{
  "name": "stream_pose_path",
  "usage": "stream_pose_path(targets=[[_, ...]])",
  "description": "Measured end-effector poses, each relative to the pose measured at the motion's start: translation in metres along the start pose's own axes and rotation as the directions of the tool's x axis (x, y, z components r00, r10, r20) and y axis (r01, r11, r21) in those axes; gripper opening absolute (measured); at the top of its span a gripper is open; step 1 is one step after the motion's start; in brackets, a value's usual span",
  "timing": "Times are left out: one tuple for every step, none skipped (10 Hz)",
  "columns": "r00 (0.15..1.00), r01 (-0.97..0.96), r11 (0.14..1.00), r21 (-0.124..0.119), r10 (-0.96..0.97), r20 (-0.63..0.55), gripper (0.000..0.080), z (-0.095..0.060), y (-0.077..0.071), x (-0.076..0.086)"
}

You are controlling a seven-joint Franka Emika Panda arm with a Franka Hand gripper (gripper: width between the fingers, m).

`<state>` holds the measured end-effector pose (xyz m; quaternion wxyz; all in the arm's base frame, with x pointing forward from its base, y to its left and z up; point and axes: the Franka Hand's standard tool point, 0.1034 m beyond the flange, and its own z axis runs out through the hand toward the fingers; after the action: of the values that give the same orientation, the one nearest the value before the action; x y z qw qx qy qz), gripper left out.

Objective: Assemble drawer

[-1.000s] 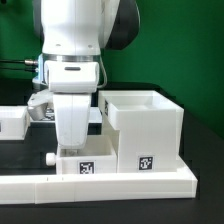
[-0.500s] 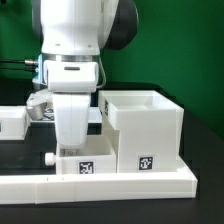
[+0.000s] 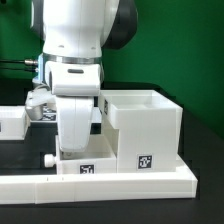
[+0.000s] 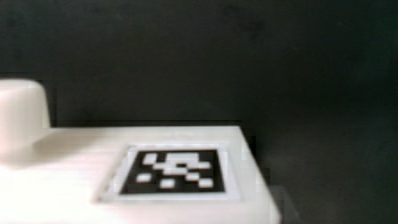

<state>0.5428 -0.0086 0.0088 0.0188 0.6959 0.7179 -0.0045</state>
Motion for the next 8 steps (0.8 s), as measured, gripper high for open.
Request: stream_pose_path(targets=[[1.000, -0.001, 1.000, 0.000, 0.001, 0.000, 0.0042, 0.0000, 0.0002, 0.0000], [1.000, -0.002, 1.000, 0.000, 0.002, 0.000, 0.0042, 0.0000, 0.0002, -0.0007], [1.000, -0.003, 1.000, 0.000, 0.003, 0.000, 0.0042, 0.0000, 0.0002, -0.0009], [1.000, -0.003, 1.000, 0.000, 0.003, 0.000, 0.0042, 0.0000, 0.0001, -0.0009], [1.000, 0.005, 1.000, -0.002, -0.005, 0.001, 0.0042, 0.0002, 0.0000, 0.0002], [1.000, 0.020, 1.000, 0.000, -0.020, 0.008, 0.0043, 0.0003, -0.0003, -0.0013], [0.999, 0.040, 0.999, 0.010, -0.040, 0.019, 0.0044, 0.0004, -0.0012, -0.0033], [0.999, 0.035, 0.999, 0.012, -0.036, 0.019, 0.0044, 0.0007, -0.0019, -0.0042]])
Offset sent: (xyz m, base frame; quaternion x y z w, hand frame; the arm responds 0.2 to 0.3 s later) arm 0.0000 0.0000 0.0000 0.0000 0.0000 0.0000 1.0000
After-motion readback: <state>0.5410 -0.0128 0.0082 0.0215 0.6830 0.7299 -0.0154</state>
